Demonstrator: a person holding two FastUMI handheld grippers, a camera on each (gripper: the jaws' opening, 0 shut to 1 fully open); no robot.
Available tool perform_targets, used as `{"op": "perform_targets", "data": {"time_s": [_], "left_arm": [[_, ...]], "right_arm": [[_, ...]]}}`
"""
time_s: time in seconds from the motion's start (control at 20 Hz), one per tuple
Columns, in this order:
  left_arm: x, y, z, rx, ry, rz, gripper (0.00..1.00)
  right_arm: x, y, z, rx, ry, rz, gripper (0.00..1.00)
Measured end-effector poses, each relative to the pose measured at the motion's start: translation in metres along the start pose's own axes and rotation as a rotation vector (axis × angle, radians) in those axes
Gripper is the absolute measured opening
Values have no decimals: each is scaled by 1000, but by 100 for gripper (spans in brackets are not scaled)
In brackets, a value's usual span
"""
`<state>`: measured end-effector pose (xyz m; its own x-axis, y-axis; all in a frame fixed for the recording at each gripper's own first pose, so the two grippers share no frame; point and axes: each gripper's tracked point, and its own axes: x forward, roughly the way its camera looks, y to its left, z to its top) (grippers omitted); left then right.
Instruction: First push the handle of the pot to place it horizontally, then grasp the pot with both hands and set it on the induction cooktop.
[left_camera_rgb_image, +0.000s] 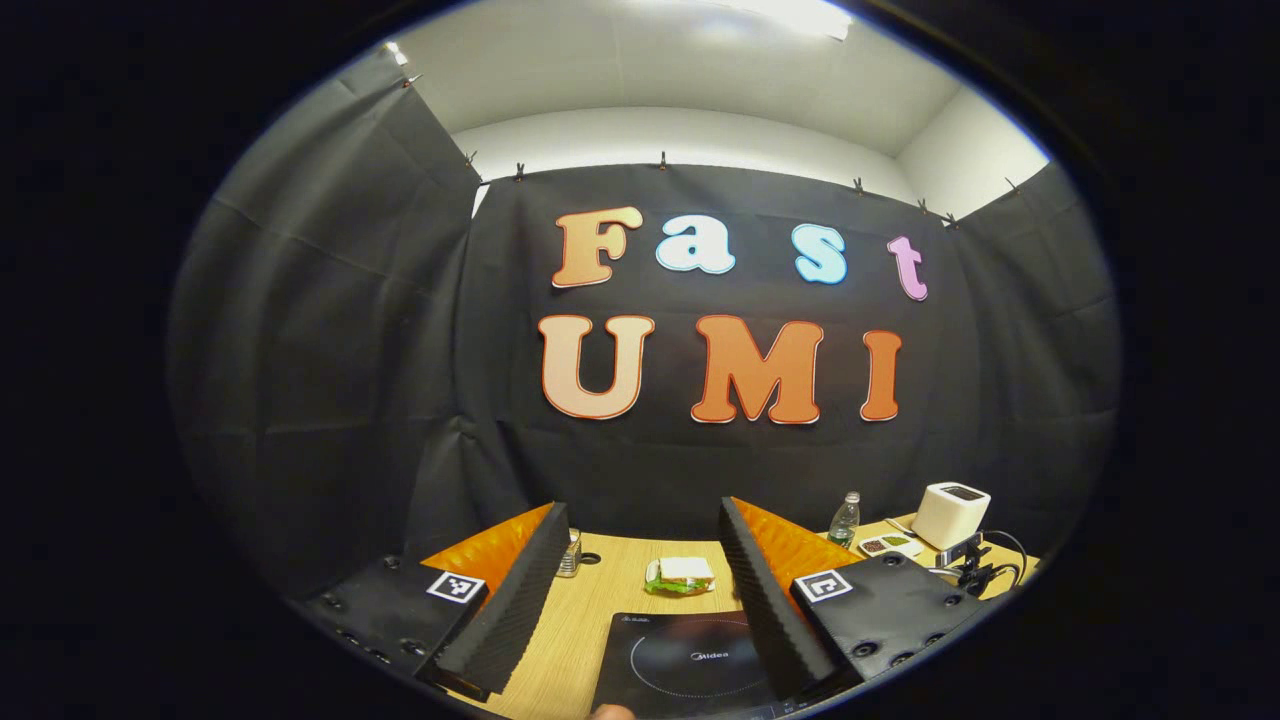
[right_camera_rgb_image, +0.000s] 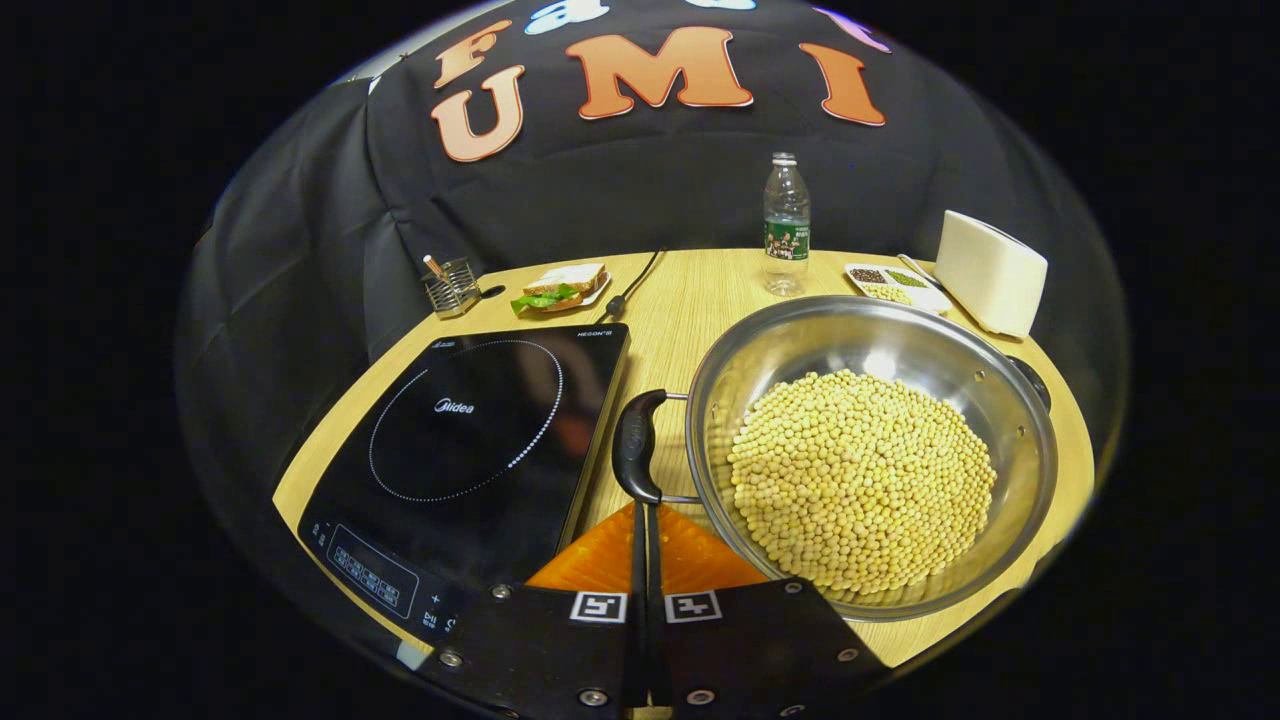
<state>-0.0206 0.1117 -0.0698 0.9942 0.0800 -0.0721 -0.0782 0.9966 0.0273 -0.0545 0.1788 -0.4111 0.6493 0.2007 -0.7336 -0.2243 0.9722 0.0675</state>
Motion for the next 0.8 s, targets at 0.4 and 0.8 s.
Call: {"op": "perform_targets", "data": {"time_s": [0.4, 0.8], "left_arm": [[7, 2, -6, -2, 5, -12, 97], [15, 2, -21, -21, 30, -31, 97]], "right_arm": [[8, 4, 3, 17, 2, -6, 0], [15, 8, 10, 27, -3, -8, 0]]}}
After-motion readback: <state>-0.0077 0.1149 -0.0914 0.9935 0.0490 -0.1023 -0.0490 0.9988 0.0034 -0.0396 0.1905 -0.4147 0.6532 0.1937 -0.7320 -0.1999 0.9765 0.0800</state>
